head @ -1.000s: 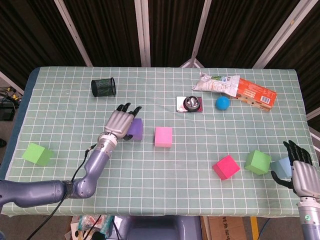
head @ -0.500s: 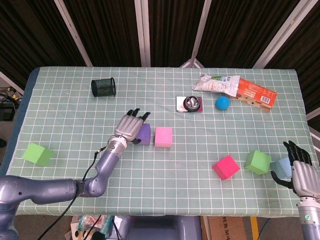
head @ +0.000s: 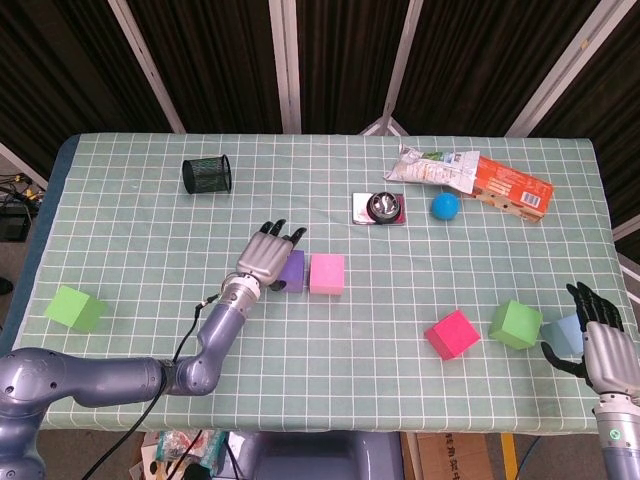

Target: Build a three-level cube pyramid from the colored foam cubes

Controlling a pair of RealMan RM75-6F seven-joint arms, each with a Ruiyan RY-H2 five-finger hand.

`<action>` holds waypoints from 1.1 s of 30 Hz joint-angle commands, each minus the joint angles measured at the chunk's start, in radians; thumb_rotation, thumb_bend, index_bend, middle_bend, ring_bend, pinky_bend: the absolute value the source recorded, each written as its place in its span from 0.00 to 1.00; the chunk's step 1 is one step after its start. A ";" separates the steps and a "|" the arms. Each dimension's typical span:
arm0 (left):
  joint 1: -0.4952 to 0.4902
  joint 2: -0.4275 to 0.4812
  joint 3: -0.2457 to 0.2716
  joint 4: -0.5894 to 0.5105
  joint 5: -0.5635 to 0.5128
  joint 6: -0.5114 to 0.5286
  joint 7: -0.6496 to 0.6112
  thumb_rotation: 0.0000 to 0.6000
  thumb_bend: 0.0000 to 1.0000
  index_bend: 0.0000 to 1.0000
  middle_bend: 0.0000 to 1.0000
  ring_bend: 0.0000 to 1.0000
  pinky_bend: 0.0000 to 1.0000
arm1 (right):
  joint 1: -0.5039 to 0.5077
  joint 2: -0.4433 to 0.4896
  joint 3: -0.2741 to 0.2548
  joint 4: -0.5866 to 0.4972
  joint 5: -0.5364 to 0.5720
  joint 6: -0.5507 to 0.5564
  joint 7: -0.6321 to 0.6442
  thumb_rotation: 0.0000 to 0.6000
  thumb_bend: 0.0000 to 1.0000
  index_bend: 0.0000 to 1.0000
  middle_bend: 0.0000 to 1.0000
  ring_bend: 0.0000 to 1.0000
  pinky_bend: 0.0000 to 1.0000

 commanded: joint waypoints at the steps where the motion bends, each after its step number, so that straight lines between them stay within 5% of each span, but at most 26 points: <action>1: -0.004 -0.006 0.003 0.001 -0.002 0.006 0.003 1.00 0.33 0.00 0.35 0.03 0.11 | 0.000 0.000 0.000 -0.001 0.001 -0.001 0.001 1.00 0.32 0.00 0.00 0.00 0.00; 33: -0.023 -0.074 0.008 0.020 -0.003 0.079 0.062 1.00 0.33 0.00 0.35 0.03 0.11 | -0.003 0.004 0.001 -0.005 0.006 -0.002 0.018 1.00 0.32 0.00 0.00 0.00 0.00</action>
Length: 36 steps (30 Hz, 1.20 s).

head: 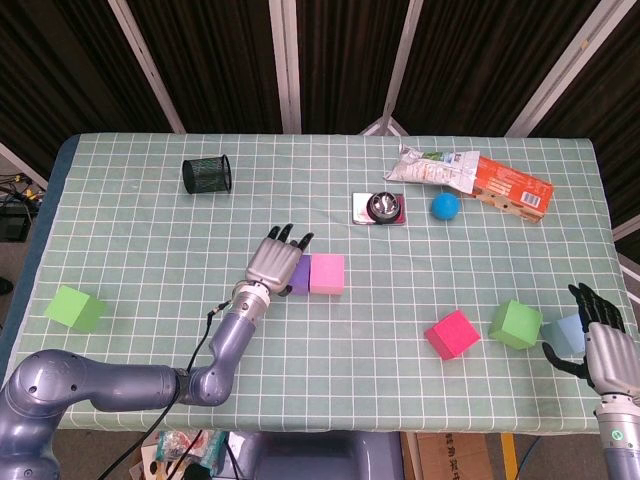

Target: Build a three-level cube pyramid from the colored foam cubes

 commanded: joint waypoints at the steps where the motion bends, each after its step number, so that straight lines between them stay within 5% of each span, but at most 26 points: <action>1: -0.002 -0.003 -0.002 0.004 -0.002 0.001 0.004 1.00 0.33 0.00 0.35 0.03 0.11 | 0.000 0.000 0.000 0.001 0.000 0.000 0.001 1.00 0.32 0.00 0.00 0.00 0.00; 36: -0.003 -0.036 -0.026 -0.002 -0.030 0.029 0.037 1.00 0.33 0.00 0.36 0.03 0.11 | -0.005 0.004 -0.003 0.001 -0.006 0.002 0.014 1.00 0.32 0.00 0.00 0.00 0.00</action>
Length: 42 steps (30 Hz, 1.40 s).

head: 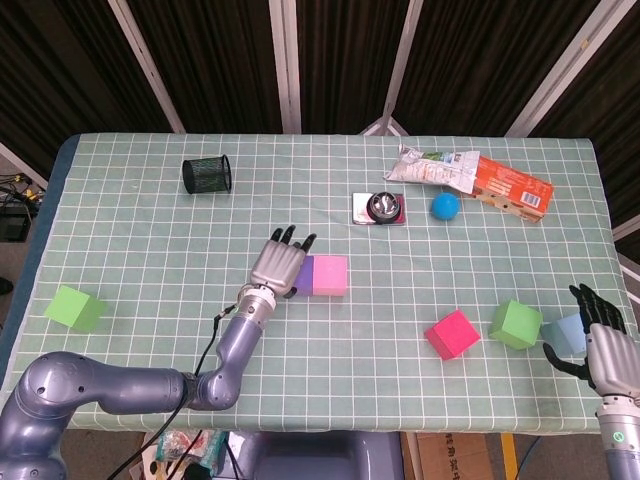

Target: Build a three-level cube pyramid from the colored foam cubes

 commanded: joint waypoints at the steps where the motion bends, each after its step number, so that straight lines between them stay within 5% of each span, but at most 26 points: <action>1: 0.000 -0.002 -0.001 0.001 -0.003 0.001 0.003 1.00 0.33 0.00 0.36 0.03 0.11 | 0.000 0.000 0.000 0.000 0.000 0.000 0.000 1.00 0.32 0.00 0.00 0.00 0.00; 17: 0.003 0.000 0.001 -0.006 -0.001 0.004 0.017 1.00 0.30 0.00 0.27 0.03 0.08 | -0.002 0.001 -0.001 0.001 -0.002 0.001 0.001 1.00 0.32 0.00 0.00 0.00 0.00; 31: 0.005 0.020 -0.002 -0.038 -0.014 0.007 0.030 1.00 0.16 0.00 0.01 0.00 0.02 | -0.003 0.001 -0.001 0.002 -0.002 0.003 0.001 1.00 0.32 0.00 0.00 0.00 0.00; 42: 0.037 0.093 0.011 -0.139 -0.018 0.054 0.036 1.00 0.11 0.00 0.00 0.00 0.00 | -0.006 0.004 -0.001 -0.001 -0.002 0.006 0.003 1.00 0.32 0.00 0.00 0.00 0.00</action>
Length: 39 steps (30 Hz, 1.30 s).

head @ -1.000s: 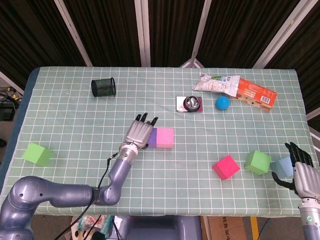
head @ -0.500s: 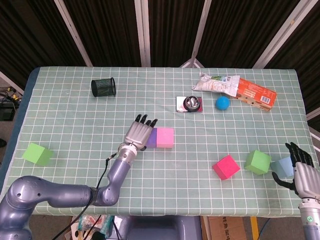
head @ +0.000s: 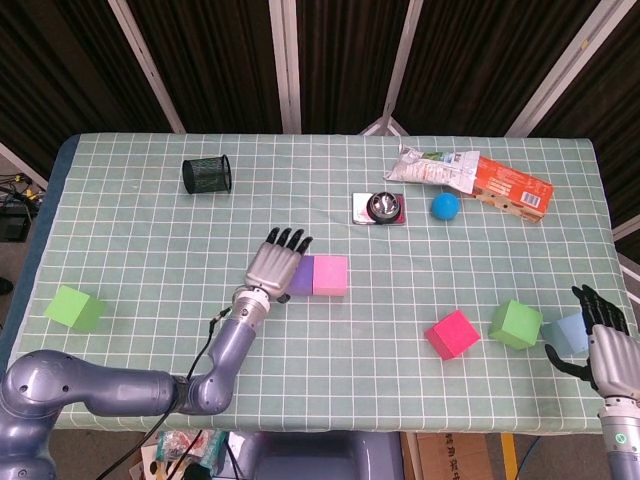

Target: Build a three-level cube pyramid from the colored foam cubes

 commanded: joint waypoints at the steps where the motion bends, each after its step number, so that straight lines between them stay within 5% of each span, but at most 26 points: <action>1: 0.017 0.036 0.009 -0.037 -0.004 0.020 0.003 1.00 0.11 0.00 0.00 0.00 0.00 | 0.000 0.000 0.000 -0.001 0.000 0.000 0.000 1.00 0.32 0.00 0.00 0.00 0.00; 18: 0.054 0.108 0.031 -0.049 -0.001 0.032 -0.011 1.00 0.15 0.00 0.00 0.00 0.00 | 0.004 -0.007 -0.001 -0.005 0.000 -0.005 -0.007 1.00 0.32 0.00 0.00 0.00 0.00; 39: -0.002 -0.025 0.015 0.125 0.005 -0.051 -0.017 1.00 0.31 0.00 0.00 0.00 0.00 | 0.002 -0.001 0.003 -0.007 0.008 -0.008 0.010 1.00 0.32 0.00 0.00 0.00 0.00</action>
